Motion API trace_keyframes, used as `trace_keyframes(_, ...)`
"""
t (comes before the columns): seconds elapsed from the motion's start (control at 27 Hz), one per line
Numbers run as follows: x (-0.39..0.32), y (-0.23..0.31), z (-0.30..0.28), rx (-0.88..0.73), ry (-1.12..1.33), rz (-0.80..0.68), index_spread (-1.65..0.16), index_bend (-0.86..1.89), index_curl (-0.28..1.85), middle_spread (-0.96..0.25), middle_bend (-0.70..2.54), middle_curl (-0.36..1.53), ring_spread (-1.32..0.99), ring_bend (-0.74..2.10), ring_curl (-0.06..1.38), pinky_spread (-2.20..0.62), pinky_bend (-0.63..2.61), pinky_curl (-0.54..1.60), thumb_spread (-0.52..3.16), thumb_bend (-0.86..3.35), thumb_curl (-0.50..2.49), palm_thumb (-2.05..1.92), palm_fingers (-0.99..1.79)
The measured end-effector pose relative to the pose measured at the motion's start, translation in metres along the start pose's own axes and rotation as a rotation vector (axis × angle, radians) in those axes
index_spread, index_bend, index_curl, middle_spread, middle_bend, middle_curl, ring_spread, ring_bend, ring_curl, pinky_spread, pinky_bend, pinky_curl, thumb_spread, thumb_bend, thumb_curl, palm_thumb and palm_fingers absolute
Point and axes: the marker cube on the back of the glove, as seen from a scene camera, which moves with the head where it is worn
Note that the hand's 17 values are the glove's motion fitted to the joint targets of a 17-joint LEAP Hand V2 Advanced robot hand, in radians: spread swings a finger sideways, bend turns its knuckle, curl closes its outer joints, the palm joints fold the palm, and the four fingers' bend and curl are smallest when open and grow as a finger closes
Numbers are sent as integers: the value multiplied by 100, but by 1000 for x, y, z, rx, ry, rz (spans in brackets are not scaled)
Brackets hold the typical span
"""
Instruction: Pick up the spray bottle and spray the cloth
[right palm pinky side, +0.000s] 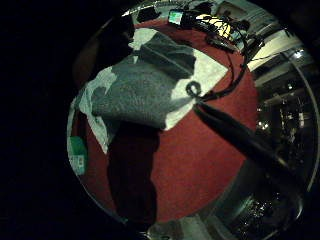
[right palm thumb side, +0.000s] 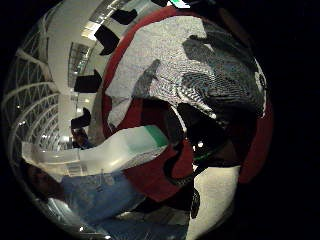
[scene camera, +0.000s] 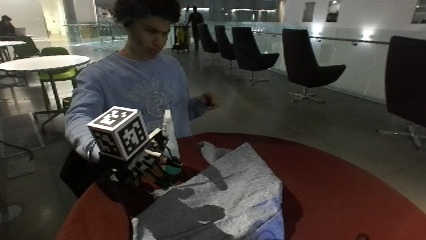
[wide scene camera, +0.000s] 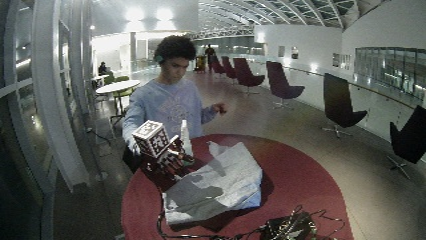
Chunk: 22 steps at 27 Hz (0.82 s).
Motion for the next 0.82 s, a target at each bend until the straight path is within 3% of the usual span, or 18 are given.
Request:
trace_keyframes(0.33, -3, -1, -1, -4, 12, -9, -37, 15, 14, -4, 38, 19, -2, 31, 16, 14, 37, 19, 83, 29, 14, 52, 52)
trace_keyframes(0.82, -6, -2, -1, -6, 18, -18, -40, 17, 23, -4, 32, 25, -2, 28, 20, 16, 32, 24, 109, 24, 22, 59, 54)
